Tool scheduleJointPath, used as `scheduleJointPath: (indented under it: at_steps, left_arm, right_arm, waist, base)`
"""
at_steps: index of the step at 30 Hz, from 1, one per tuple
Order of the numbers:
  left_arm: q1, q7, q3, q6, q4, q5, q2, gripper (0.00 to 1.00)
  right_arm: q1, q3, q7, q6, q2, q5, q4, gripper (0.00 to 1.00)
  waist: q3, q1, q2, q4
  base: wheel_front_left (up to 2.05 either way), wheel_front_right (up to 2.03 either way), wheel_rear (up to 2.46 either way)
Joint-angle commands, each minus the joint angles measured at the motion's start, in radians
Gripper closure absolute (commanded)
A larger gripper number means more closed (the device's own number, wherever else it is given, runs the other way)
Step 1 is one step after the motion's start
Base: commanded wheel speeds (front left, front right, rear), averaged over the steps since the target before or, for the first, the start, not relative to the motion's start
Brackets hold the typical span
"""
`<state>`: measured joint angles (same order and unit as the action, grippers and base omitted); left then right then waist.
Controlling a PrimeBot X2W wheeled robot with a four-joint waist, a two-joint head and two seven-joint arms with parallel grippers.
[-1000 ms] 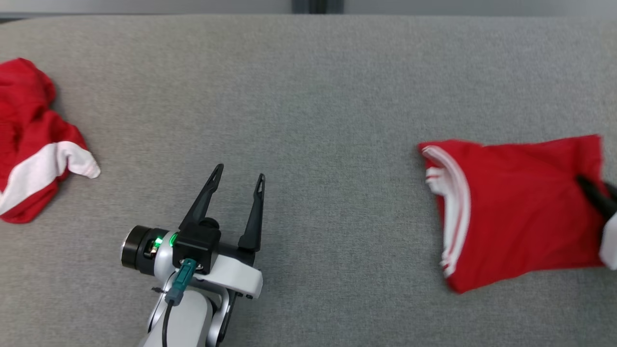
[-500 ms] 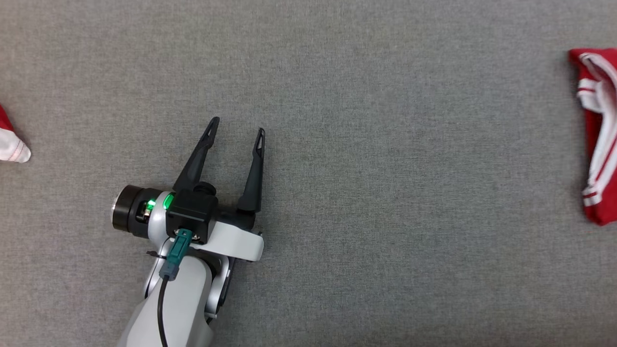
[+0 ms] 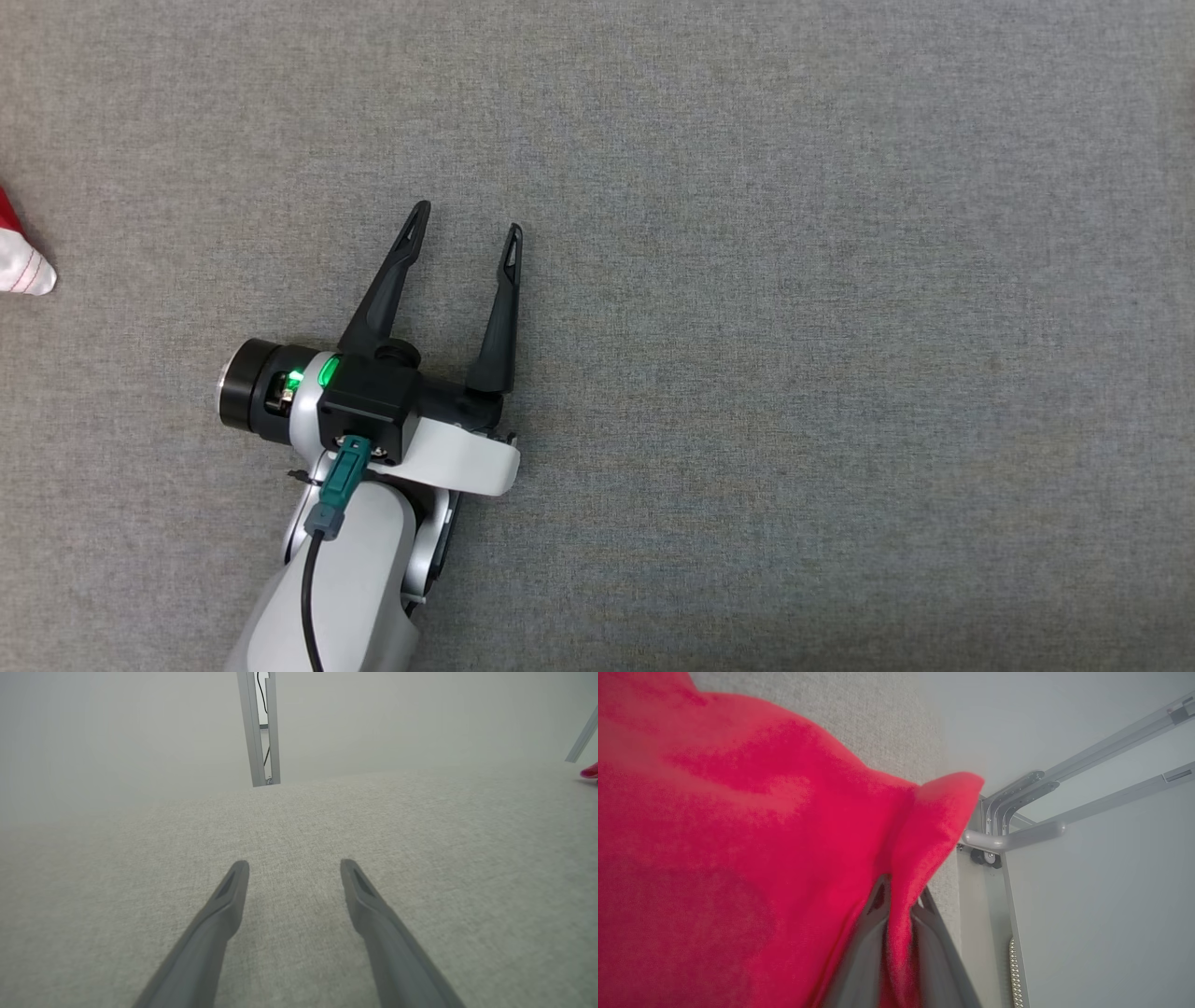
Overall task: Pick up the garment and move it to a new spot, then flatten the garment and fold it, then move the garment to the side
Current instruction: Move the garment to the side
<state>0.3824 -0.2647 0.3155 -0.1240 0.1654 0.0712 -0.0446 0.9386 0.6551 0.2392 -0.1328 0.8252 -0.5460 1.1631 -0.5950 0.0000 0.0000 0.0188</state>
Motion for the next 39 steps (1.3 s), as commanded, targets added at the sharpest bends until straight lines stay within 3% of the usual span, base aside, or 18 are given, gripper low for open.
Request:
scheduleJointPath:
  at_steps: [1,13,20,25,29,32,39]
  left_arm:
    - [0.0,0.003,-0.008,-0.003,0.024,0.001,-0.011,0.0]
    - [-0.018,0.002,-0.009,0.0,0.036,0.011,-0.008,0.0]
    - [-0.037,0.001,-0.022,0.002,0.039,0.014,-0.008,0.0]
    - [-0.061,0.001,-0.039,0.006,0.039,0.006,-0.008,0.0]
    - [-0.09,0.001,-0.057,0.001,0.033,0.014,-0.009,0.0]
    - [-0.111,0.001,-0.071,0.0,0.028,0.012,-0.008,0.0]
    - [-0.171,0.001,-0.126,0.012,0.02,0.017,-0.008,0.0]
  right_arm:
    - [0.002,0.004,-0.009,0.002,-0.02,0.001,-0.001,0.0]
    - [0.074,0.023,0.004,0.002,-0.017,0.13,0.035,0.0]
    - [0.103,0.012,0.018,0.002,-0.048,0.159,-0.019,0.0]
    - [0.057,-0.03,0.027,0.002,-0.105,0.123,-0.142,0.0]
    - [-0.057,-0.122,0.027,0.002,-0.177,0.044,-0.326,0.0]
    - [-0.167,-0.197,0.026,0.002,-0.206,0.051,-0.469,0.0]
    - [-0.446,-0.436,0.026,0.002,-0.393,0.121,-0.736,0.0]
  waist:
    - [0.003,0.0,0.0,-0.001]
    - [0.073,0.0,0.0,0.006]
    - [0.128,0.0,0.0,0.001]
    - [0.2,0.0,0.0,-0.008]
    - [0.269,0.0,0.0,-0.007]
    - [0.322,0.0,0.0,-0.005]
    - [0.433,0.0,0.0,-0.003]
  base:
    - [0.0,0.0,0.0]
    - [0.0,0.0,0.0]
    - [0.0,0.0,0.0]
    - [0.0,0.0,0.0]
    - [0.0,0.0,0.0]
    - [0.0,0.0,0.0]
    - [0.0,0.0,0.0]
